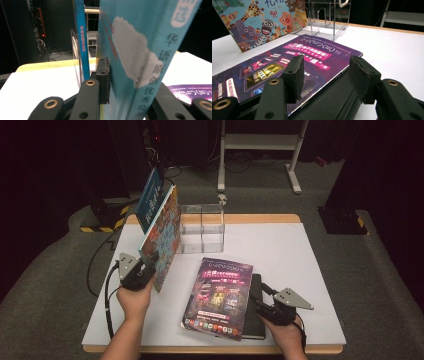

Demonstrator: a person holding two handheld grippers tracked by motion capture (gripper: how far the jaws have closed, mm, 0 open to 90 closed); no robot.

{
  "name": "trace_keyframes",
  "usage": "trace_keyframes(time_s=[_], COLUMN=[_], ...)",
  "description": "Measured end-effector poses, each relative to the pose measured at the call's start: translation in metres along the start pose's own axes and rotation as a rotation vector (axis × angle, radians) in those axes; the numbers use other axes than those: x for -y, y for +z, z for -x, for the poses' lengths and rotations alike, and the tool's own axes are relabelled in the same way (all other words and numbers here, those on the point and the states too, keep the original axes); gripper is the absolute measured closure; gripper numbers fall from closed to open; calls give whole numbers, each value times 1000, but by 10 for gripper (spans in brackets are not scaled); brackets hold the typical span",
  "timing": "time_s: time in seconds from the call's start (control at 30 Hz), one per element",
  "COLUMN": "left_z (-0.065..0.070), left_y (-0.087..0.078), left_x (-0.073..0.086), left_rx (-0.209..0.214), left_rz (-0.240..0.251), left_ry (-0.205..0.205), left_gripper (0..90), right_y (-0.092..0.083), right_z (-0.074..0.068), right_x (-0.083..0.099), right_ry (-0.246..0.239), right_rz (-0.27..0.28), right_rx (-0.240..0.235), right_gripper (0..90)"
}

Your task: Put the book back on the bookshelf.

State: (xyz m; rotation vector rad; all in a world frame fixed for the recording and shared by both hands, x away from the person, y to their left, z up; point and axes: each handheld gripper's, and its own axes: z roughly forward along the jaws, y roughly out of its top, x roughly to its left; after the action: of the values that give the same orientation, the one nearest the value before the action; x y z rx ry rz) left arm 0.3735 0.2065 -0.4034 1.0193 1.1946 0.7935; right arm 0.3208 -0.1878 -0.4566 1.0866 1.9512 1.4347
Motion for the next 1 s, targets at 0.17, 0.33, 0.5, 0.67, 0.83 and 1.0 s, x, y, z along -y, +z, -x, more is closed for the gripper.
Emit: trace_keyframes(time_s=[0.17,0.33,0.5,0.67,0.83,1.0], left_z=[1,3,7,10,12,14], left_y=[1,3,8,7,8,10], left_x=[3,4,6,13,15,17], left_rx=[-56,-75,-85,-80,-91,-93], left_rz=[48,69,84,101,117,128], left_ry=[23,37,52,79,78,85], left_gripper=[796,803,805,806,807,807], right_y=[0,1,1,0,0,0], right_z=[0,0,0,1,0,0], right_x=[1,1,1,2,2,2], right_ry=[0,1,2,5,3,3], right_rz=[0,-4,-3,-2,-4,-3], right_rx=[0,-4,-4,-2,-5,-6], right_gripper=[465,465,466,466,467,467])
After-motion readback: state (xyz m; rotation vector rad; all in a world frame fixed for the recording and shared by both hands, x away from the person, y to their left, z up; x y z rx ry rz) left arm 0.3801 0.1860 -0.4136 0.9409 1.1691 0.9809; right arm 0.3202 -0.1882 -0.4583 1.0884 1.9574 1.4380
